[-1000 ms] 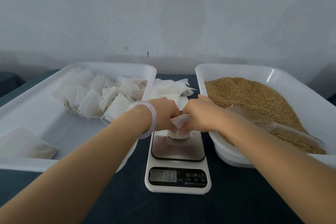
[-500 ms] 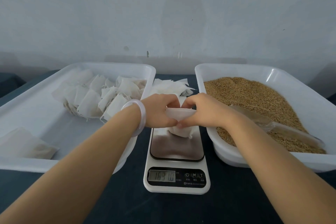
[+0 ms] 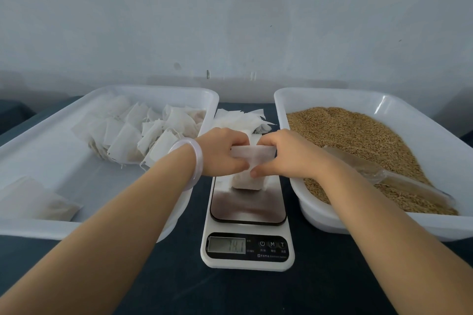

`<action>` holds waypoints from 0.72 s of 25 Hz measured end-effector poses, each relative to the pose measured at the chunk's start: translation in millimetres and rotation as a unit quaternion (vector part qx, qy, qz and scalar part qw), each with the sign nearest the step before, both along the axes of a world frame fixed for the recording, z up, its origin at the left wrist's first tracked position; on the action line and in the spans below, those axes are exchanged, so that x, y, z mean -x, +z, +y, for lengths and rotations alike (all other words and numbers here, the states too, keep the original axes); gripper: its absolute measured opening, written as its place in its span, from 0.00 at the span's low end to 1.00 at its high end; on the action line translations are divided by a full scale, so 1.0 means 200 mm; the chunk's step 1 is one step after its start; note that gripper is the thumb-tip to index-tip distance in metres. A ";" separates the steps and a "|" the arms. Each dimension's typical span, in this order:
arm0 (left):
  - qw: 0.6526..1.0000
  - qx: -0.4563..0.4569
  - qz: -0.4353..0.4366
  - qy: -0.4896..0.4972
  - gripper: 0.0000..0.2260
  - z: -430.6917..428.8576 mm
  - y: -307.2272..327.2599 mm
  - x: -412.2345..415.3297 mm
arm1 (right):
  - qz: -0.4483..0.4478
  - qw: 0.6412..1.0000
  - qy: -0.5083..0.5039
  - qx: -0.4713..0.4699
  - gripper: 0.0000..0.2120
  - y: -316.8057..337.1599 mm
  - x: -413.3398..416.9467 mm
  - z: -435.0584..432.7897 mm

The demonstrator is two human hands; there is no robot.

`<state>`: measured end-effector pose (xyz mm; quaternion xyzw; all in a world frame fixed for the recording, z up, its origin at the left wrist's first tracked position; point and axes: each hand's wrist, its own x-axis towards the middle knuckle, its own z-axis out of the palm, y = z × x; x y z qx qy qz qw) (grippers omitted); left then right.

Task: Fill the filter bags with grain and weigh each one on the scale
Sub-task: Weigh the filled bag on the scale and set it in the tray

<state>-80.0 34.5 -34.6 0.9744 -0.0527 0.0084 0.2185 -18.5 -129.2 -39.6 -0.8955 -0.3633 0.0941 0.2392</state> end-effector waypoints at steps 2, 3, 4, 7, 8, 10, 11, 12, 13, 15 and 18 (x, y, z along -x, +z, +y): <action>1.000 0.000 -0.005 0.002 0.11 0.01 0.00 0.00 | 0.003 1.000 0.003 -0.011 0.11 0.00 0.00 0.00; 1.000 -0.003 -0.006 0.001 0.11 0.00 0.00 0.00 | 0.007 1.000 0.006 -0.017 0.10 0.00 0.00 0.00; 1.000 -0.002 -0.004 0.001 0.10 0.00 0.00 0.00 | 0.009 1.000 0.007 -0.023 0.10 0.00 0.00 -0.01; 1.000 0.007 0.001 0.001 0.07 0.00 0.00 0.00 | 0.010 0.999 0.002 -0.031 0.11 0.00 0.00 -0.01; 1.000 0.006 0.000 0.001 0.07 0.00 0.00 0.00 | 0.011 0.999 0.000 -0.030 0.11 0.00 0.00 -0.01; 1.000 0.003 -0.001 0.004 0.08 0.00 0.00 0.00 | 0.014 0.999 -0.003 -0.028 0.12 0.00 0.00 0.00; 1.000 0.004 0.000 0.004 0.09 0.00 0.00 0.00 | 0.014 1.000 -0.003 -0.027 0.12 0.00 0.00 -0.01; 1.000 0.004 0.001 0.004 0.09 0.00 0.00 0.00 | 0.014 1.000 -0.003 -0.026 0.13 0.00 0.00 -0.01; 1.000 0.003 0.001 0.004 0.09 0.00 0.00 0.00 | 0.014 1.000 -0.003 -0.025 0.13 0.00 0.00 -0.01; 1.000 0.003 0.001 0.003 0.09 0.00 0.00 0.01 | 0.013 1.000 -0.002 -0.025 0.13 0.00 0.01 -0.01; 1.000 0.008 0.001 0.004 0.09 0.00 0.00 0.01 | 0.013 1.000 0.000 -0.022 0.14 0.01 0.01 -0.01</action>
